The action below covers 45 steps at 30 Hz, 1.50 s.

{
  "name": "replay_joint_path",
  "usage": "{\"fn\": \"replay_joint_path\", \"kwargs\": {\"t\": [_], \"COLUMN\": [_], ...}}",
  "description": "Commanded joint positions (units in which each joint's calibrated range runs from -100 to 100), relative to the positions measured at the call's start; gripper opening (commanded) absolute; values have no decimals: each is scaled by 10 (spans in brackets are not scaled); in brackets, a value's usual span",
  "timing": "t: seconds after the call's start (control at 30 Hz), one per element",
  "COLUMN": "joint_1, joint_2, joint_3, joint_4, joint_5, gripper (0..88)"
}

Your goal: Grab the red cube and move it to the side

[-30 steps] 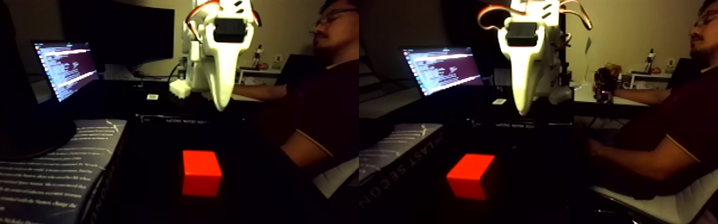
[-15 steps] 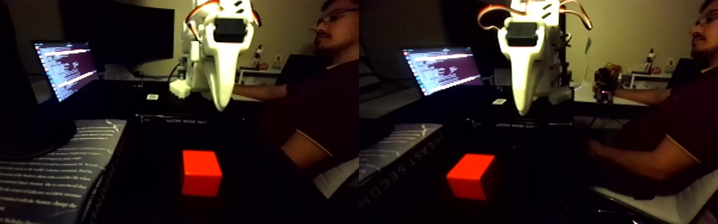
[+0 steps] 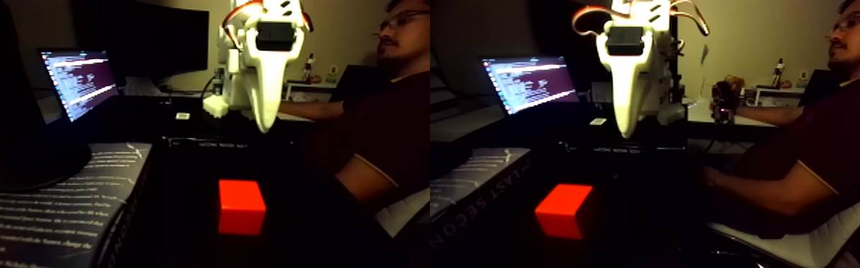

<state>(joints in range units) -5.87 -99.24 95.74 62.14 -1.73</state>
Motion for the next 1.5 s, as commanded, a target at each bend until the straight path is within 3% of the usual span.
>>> {"fn": "replay_joint_path", "kwargs": {"t": [0.0, 1.47], "joint_1": [0, 0], "joint_2": [0, 41], "joint_3": [-2, -15], "joint_4": [6, -4], "joint_5": [1, 2], "gripper": [6, 8]}}
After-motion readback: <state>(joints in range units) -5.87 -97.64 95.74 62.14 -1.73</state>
